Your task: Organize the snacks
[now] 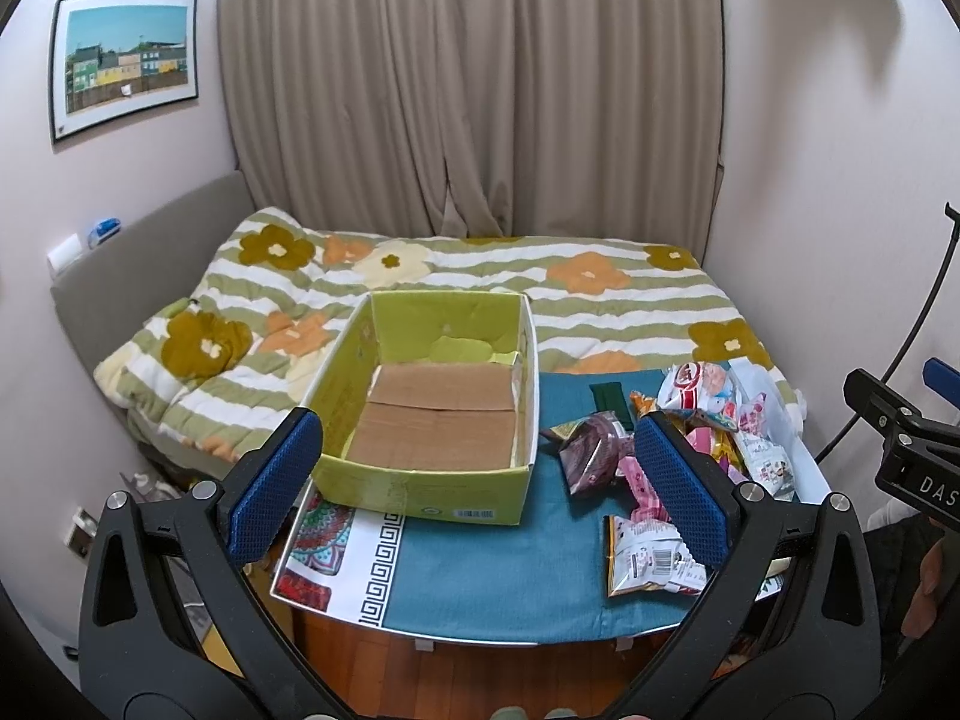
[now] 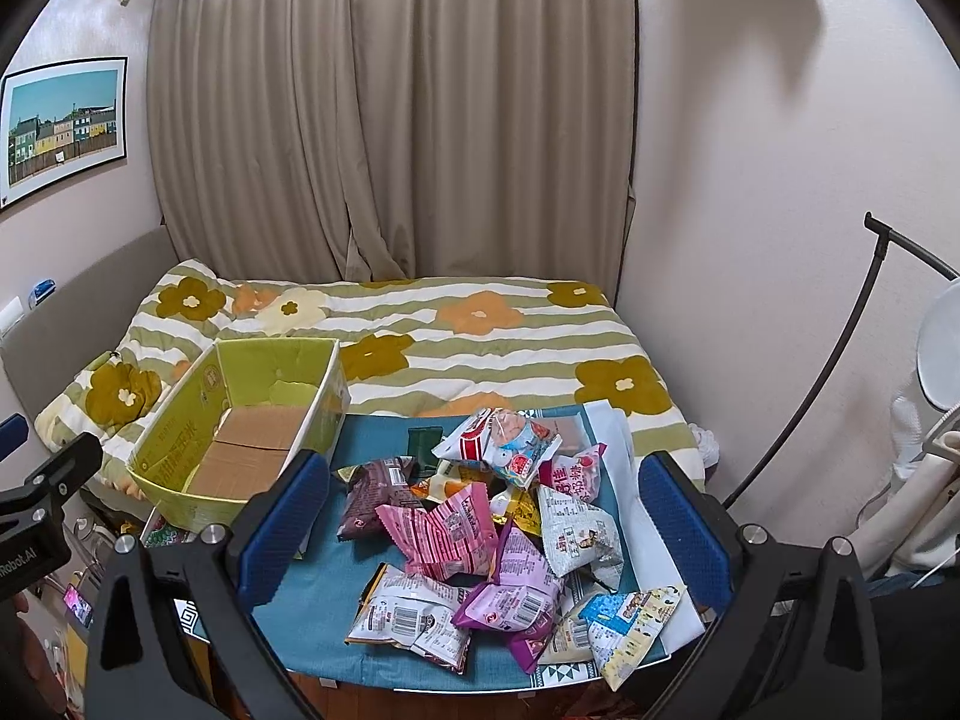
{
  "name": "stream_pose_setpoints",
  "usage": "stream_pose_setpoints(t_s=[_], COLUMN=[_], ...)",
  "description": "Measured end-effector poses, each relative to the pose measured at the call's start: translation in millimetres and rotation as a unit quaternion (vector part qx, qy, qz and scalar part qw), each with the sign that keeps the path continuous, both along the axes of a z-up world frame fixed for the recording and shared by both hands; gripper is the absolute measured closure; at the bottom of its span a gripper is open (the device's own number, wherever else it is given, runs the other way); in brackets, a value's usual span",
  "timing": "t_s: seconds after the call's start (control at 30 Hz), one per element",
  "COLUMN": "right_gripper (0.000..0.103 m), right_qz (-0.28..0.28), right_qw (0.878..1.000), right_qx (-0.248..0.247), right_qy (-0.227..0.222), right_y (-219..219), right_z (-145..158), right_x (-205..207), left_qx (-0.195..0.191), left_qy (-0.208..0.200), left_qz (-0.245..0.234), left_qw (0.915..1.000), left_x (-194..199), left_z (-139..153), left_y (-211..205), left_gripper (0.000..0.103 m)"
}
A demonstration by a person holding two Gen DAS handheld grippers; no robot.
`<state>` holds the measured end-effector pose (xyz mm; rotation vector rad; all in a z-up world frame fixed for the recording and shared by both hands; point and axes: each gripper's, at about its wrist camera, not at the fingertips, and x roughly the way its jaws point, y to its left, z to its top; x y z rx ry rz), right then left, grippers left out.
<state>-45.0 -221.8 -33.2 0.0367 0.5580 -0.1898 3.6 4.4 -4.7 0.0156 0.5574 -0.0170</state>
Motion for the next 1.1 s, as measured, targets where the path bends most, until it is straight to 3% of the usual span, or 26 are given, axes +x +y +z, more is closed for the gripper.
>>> stream_pose_setpoints(t_s=[1.1], right_gripper=[0.000], right_qz=[0.000], right_qw=[1.000], right_qx=[0.003], right_qy=[0.006], right_y=[-1.2], right_z=[-5.4], right_x=[3.4], left_qx=[0.003], left_qy=[0.006], left_qz=[-0.002], left_qw=[1.0000], left_x=[2.7], left_z=[-4.5], left_y=[-3.3], left_gripper=[0.000])
